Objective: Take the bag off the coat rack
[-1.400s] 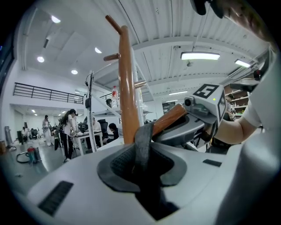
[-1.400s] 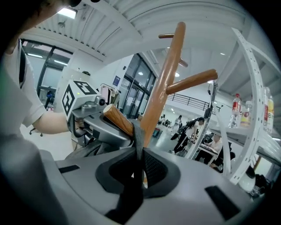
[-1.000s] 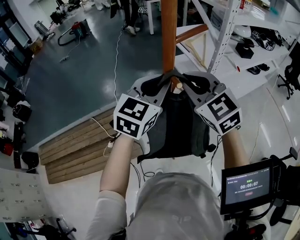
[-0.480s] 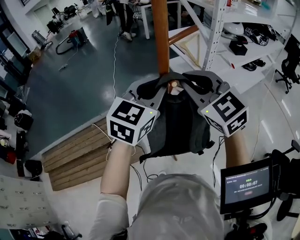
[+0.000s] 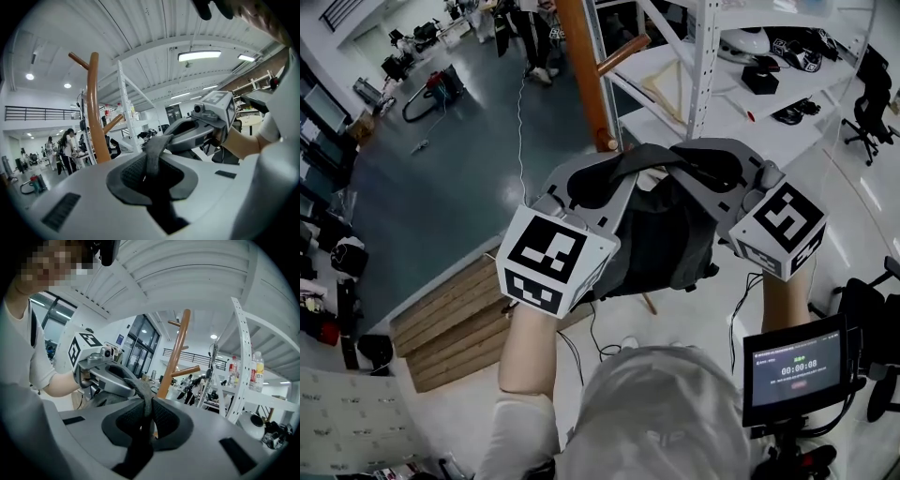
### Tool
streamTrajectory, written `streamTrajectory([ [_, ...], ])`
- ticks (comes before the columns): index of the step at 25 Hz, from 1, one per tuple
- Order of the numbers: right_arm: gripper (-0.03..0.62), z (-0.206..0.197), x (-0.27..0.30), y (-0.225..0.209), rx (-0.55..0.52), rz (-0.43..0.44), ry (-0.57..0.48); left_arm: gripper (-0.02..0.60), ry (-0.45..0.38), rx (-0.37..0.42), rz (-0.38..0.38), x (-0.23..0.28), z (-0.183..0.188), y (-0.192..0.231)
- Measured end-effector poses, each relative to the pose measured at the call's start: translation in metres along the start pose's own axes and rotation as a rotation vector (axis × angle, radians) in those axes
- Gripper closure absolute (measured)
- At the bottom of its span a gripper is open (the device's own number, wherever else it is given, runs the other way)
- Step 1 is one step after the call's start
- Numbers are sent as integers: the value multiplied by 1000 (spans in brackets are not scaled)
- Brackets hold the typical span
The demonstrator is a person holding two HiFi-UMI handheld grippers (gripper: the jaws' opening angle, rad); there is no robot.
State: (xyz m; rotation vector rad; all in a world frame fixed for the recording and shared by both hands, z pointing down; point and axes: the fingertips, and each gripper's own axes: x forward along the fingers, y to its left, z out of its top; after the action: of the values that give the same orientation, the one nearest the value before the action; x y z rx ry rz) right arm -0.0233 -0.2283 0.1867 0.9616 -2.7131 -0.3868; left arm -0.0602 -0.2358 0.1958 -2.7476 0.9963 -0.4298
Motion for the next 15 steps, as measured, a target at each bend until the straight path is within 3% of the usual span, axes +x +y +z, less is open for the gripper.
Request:
streamTrajectory([
  [10,546,-38,-71,-7,46,-94,90,534,16,-5,-208,37,1,-74],
  [15,546,-70,-116,-3,103,-214,181,534,14,21,-328,61,-7,-124],
])
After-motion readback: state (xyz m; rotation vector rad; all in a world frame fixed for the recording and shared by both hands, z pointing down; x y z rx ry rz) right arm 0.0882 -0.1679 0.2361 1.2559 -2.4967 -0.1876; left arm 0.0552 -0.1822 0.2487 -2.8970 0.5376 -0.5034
